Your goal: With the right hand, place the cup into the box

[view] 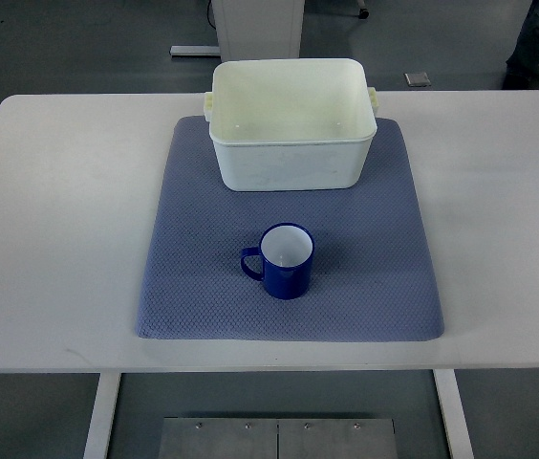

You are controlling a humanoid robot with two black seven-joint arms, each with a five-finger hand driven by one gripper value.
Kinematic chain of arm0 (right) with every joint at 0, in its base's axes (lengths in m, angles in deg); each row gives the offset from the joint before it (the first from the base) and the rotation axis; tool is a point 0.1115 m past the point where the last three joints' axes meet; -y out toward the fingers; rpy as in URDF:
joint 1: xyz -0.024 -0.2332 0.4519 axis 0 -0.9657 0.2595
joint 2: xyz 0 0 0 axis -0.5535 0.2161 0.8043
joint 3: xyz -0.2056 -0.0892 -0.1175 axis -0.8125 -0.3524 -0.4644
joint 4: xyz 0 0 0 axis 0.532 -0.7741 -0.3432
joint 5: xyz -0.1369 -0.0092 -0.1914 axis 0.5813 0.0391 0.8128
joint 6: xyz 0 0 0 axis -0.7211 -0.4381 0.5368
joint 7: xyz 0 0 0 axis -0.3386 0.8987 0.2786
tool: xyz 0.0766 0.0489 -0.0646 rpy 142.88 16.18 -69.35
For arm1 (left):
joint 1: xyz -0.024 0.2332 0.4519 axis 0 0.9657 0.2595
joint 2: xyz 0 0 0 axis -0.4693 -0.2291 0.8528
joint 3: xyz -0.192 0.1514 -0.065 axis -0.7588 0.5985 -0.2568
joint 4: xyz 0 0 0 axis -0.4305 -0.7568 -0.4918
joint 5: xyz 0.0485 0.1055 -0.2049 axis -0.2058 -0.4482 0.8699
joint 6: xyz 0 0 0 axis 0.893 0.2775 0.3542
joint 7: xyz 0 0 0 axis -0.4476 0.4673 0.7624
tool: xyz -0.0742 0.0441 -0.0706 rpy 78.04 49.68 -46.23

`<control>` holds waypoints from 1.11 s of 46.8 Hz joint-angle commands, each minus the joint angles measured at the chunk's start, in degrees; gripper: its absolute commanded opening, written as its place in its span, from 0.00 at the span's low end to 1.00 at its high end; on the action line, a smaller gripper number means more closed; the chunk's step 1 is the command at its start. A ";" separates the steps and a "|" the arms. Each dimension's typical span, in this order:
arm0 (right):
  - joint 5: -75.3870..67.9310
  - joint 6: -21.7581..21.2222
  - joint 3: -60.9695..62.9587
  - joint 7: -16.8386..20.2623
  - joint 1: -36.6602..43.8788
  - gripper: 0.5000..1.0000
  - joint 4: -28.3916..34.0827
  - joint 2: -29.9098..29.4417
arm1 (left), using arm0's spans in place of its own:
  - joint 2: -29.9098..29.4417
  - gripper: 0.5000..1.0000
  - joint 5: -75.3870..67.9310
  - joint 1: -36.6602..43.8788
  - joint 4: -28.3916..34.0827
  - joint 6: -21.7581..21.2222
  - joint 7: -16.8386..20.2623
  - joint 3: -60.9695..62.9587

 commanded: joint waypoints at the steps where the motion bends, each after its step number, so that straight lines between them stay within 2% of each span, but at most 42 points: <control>1: 0.00 0.02 0.00 -0.03 -0.03 1.00 0.01 0.09 | 0.00 1.00 -0.01 -0.33 0.01 -0.23 0.00 0.00; 41: 0.00 0.02 -0.70 -0.21 -0.11 1.00 -0.60 -0.26 | 0.00 1.00 -0.01 -0.33 0.01 -0.15 0.09 0.00; 52: 0.00 0.02 -0.70 -0.29 -0.99 1.00 -2.71 -0.26 | 0.00 1.00 -0.01 -0.33 0.01 -0.15 0.09 0.00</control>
